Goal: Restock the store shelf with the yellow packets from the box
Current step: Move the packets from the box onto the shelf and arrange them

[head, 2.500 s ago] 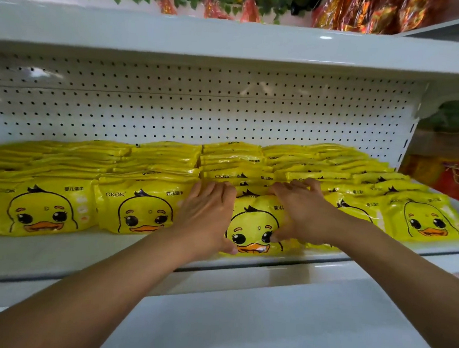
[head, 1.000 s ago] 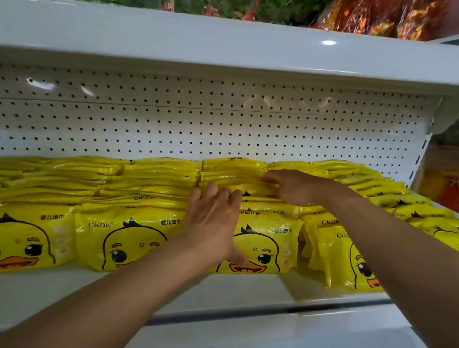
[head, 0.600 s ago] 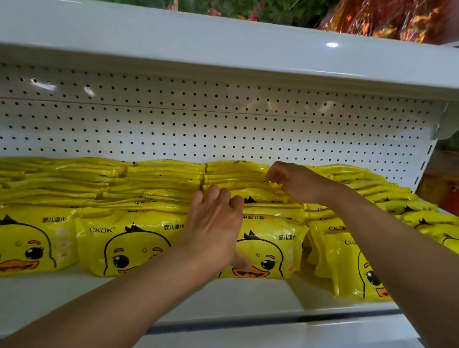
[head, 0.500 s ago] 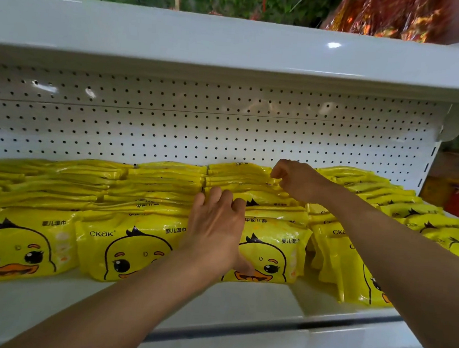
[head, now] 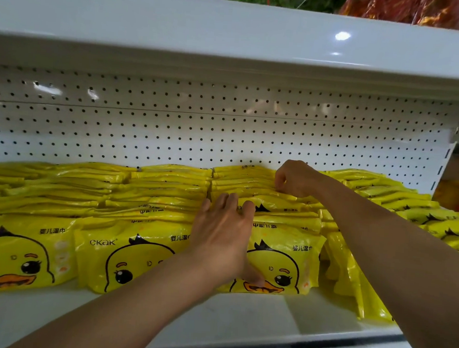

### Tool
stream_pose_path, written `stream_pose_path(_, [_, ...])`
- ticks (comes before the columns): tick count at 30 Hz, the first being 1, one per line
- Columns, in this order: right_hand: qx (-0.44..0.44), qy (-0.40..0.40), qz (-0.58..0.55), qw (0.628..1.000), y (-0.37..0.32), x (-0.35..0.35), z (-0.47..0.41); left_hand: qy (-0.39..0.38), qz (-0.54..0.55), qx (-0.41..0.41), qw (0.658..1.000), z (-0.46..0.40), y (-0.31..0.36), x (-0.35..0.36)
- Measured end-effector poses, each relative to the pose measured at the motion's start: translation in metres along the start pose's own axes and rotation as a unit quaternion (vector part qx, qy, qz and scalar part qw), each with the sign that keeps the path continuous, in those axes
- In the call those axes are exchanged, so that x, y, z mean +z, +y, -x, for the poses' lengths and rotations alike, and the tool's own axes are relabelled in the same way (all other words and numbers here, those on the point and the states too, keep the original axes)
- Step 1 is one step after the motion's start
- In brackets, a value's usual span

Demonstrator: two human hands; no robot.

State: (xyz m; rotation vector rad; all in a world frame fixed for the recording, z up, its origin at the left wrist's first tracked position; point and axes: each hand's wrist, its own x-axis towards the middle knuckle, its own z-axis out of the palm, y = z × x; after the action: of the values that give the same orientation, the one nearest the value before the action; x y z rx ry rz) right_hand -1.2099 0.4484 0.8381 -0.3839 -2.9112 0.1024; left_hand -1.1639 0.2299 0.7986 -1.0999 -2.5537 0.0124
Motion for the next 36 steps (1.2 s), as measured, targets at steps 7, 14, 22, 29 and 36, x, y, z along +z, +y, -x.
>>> stream_pose_path(7, [-0.030, 0.031, -0.014, 0.999, 0.001, 0.001, 0.003, 0.003, -0.002, -0.001, 1.000, 0.003, 0.002, -0.001])
stream_pose_path(14, [0.027, -0.056, -0.035, 0.997, 0.012, -0.002, -0.018, 0.001, 0.007, 0.002, 1.000, 0.002, 0.000, -0.001])
stream_pose_path(22, [-0.002, -0.078, -0.031, 0.996, 0.016, 0.000, -0.031, -0.015, 0.000, -0.015, 1.000, -0.002, 0.000, -0.003])
stream_pose_path(29, [0.024, -0.078, -0.039, 0.996, 0.005, 0.004, -0.041, -0.002, 0.003, -0.018, 1.000, -0.002, 0.000, 0.000])
stream_pose_path(36, [0.011, -0.093, -0.035, 0.995, 0.003, 0.005, -0.044, -0.002, -0.017, -0.025, 1.000, -0.001, 0.000, 0.000])
